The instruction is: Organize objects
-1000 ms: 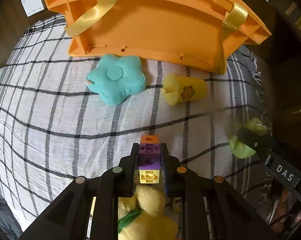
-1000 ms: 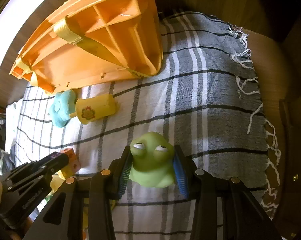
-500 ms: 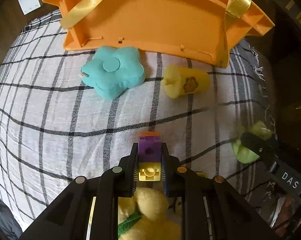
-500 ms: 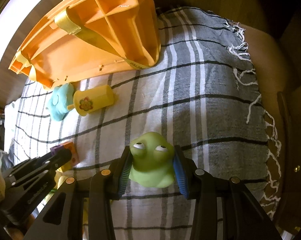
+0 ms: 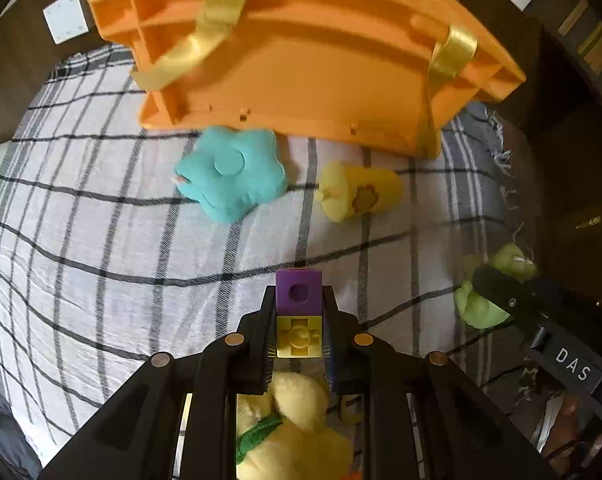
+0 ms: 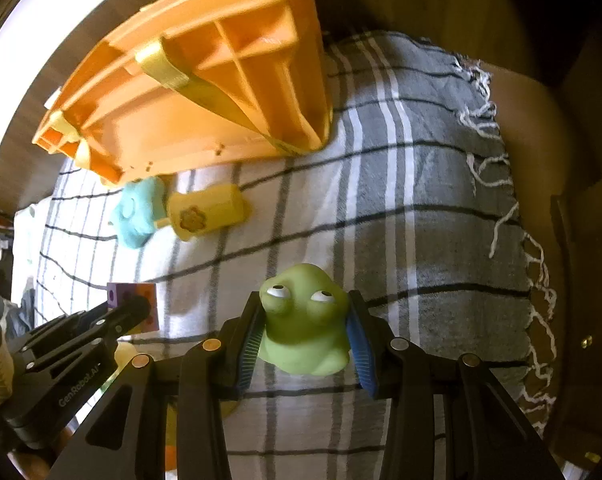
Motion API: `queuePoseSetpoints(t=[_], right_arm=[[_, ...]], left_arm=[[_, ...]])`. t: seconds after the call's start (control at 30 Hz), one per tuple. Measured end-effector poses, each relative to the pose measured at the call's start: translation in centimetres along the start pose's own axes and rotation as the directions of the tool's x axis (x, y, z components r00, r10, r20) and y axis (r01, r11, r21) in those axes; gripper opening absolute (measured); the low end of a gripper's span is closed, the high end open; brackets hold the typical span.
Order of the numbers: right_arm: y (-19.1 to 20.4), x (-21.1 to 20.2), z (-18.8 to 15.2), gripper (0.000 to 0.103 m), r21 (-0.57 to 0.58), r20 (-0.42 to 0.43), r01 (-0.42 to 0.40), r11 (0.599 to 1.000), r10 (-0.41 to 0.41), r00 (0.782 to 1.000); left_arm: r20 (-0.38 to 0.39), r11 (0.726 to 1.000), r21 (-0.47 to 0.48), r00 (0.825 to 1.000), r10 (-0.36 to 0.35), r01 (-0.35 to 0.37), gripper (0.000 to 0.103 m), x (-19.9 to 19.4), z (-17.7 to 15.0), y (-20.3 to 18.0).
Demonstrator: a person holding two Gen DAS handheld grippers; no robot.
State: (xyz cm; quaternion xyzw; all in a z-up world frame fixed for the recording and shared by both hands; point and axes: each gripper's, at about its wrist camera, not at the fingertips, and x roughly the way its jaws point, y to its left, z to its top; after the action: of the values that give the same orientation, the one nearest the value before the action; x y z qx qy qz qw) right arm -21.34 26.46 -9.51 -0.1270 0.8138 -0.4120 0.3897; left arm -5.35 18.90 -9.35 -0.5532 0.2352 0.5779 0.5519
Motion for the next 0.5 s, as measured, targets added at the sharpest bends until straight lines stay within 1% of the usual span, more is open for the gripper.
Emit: queuePoseSetpoints(t=[0.07,0.2,0.23,0.5], right_arm=[[0.4,-0.5,0.2,0.041,-0.048,0.030,0.023,0.999,-0.021,0.999],[1.4,-1.7,0.5,0.041,-0.086,0.062,0.026,0.996,-0.021,0.998],[1.6,-1.8,0.5,0.041,-0.109,0.075,0.040,0.993,-0.032,0.997],[3.2,-3.7,0.8,0.041,-0.183,0.140,0.073,0.980,-0.047,0.989]], left_arm=[[0.015,1.000,-0.002,1.000,-0.003,0.003,0.020,-0.8,0.1,0.2],[0.046,1.000,-0.002,0.999,-0.009,0.009,0.020,-2.2,0.6,0.3],[0.053,1.000,-0.002,0.999,-0.010,0.011,0.020,-2.6,0.7,0.4],[0.104,1.000,0.008,0.994,-0.022,0.021,0.020,-5.1,1.6,0.8]])
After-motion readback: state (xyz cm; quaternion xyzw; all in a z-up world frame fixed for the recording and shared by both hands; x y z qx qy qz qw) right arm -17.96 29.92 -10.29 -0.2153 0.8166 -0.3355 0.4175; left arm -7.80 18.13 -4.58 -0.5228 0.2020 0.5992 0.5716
